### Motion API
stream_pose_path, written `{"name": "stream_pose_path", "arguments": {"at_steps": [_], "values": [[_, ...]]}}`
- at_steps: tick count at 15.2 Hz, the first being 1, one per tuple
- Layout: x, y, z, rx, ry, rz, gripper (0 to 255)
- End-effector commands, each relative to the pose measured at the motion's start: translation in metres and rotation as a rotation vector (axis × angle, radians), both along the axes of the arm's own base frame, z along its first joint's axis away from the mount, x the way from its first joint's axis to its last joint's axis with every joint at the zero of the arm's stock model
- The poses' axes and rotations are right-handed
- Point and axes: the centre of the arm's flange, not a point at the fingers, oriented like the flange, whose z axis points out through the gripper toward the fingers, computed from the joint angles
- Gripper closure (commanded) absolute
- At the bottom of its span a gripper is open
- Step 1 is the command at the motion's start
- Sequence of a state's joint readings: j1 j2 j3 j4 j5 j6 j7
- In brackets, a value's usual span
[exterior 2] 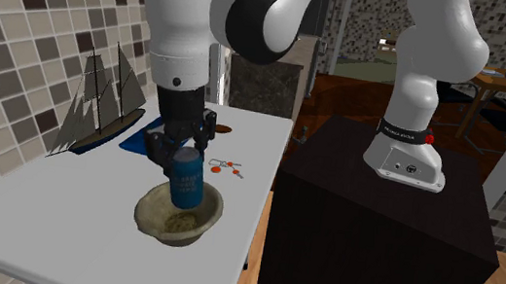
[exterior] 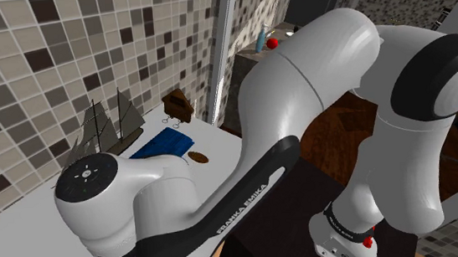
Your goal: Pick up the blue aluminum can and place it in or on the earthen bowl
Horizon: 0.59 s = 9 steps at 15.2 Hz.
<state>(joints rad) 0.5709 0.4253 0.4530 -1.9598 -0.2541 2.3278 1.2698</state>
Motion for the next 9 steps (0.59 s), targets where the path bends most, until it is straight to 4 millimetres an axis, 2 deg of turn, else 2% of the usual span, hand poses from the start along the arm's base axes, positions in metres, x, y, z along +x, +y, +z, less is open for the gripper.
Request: {"name": "stream_pose_path", "arguments": {"at_steps": [1, 5, 6, 9], "values": [[-0.0002, 0.0001, -0.0005, 0.001, -0.001, 0.000, 255], [-0.0002, 0.0001, -0.0005, 0.001, -0.001, 0.000, 255], [-0.0001, 0.0001, -0.0006, 0.001, -0.001, 0.000, 0], [-0.0002, 0.0001, -0.0006, 0.001, -0.001, 0.000, 0]]}}
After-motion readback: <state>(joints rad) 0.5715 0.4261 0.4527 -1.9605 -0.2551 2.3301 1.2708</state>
